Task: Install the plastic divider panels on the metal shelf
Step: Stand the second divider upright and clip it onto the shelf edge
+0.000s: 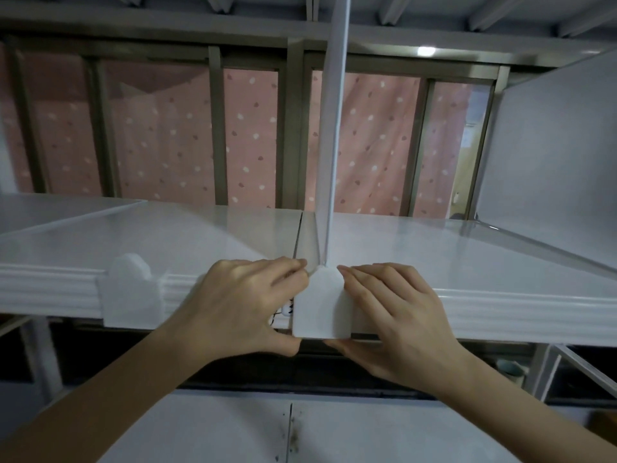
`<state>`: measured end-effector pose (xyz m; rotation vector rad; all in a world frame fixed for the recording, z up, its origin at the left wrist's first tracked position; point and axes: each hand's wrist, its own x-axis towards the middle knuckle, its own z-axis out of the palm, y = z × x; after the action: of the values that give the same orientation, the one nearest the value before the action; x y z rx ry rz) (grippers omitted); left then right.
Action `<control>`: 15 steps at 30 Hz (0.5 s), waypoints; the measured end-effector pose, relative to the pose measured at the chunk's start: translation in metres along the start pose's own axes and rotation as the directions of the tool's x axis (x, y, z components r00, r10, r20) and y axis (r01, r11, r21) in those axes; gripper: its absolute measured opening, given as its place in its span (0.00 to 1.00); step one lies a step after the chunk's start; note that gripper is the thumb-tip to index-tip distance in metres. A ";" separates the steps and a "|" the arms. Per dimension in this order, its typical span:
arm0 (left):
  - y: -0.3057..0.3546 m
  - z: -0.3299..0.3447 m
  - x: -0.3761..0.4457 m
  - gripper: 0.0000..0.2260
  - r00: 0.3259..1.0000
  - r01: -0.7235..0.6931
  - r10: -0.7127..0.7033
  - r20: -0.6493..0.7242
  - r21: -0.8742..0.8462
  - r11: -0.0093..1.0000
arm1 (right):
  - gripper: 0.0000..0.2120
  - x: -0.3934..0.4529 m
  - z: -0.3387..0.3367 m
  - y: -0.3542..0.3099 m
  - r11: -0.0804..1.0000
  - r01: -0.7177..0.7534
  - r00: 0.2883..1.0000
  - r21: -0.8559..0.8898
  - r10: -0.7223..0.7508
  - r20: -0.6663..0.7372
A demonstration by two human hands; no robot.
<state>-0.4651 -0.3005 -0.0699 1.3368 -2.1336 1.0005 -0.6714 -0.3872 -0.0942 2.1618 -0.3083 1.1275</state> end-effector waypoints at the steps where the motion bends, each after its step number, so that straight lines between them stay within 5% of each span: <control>1: -0.002 0.000 -0.001 0.26 1.000 -0.003 0.003 0.011 -0.006 1.000 | 0.28 0.002 0.002 -0.002 1.000 0.000 1.000 0.010 0.000 0.000; 8: -0.013 -0.004 -0.010 0.30 0.994 0.065 -0.062 0.084 -0.025 0.998 | 0.28 0.011 0.014 -0.019 0.997 -0.030 0.999 0.078 0.032 -0.029; 15: -0.011 0.003 -0.015 0.31 0.992 0.112 -0.110 0.065 -0.035 0.993 | 0.28 0.013 0.019 -0.025 0.997 -0.069 0.997 -0.030 0.068 -0.048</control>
<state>-0.4489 -0.2974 -0.0784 1.4691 -2.0877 0.8793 -0.6397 -0.3802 -0.1028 2.1078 -0.3790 1.2020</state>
